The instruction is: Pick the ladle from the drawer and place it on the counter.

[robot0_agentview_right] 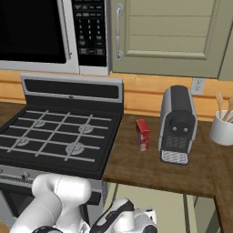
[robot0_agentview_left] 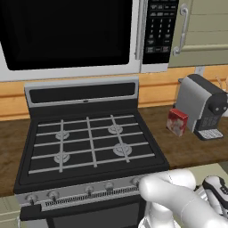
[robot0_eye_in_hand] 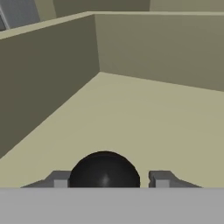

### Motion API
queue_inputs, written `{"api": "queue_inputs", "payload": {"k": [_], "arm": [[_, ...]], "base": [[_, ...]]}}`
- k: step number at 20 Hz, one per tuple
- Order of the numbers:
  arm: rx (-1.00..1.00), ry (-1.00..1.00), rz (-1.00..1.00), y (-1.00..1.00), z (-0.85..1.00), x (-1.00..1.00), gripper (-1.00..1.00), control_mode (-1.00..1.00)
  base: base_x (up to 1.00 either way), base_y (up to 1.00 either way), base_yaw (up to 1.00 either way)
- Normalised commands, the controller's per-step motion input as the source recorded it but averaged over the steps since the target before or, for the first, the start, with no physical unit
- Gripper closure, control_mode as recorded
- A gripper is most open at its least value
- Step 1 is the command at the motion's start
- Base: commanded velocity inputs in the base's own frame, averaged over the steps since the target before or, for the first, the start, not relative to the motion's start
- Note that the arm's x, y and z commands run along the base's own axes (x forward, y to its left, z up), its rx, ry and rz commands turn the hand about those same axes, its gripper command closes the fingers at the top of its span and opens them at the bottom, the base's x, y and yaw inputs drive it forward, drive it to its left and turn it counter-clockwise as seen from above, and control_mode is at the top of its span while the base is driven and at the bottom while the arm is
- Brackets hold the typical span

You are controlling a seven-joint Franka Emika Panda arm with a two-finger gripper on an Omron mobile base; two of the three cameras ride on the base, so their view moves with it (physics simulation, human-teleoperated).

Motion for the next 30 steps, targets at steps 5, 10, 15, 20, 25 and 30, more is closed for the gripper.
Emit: {"api": "queue_inputs", "payload": {"k": [5, 10, 15, 20, 25, 30], "arm": [[0.00, 0.00, 0.00, 0.00, 0.00, 0.00, 1.00, -1.00], [0.00, 0.00, 0.00, -0.07, 0.19, -0.04, 1.00, -1.00], [-0.04, 0.06, -0.04, -0.03, 0.66, -0.15, 1.00, -1.00], [-0.07, 0.10, -0.13, 0.00, 0.70, -0.36, 1.00, -1.00], [-0.04, 0.07, -0.13, 0.00, 0.80, -0.30, 1.00, -1.00], [0.01, -0.05, 0.03, -0.02, 0.80, -0.06, 1.00, -1.00]], "base": [[0.00, 0.00, 0.00], [0.00, 0.00, 0.00], [0.00, 0.00, 0.00], [0.00, 0.00, 0.00], [0.00, 0.00, 0.00], [0.00, 0.00, 0.00]]}}
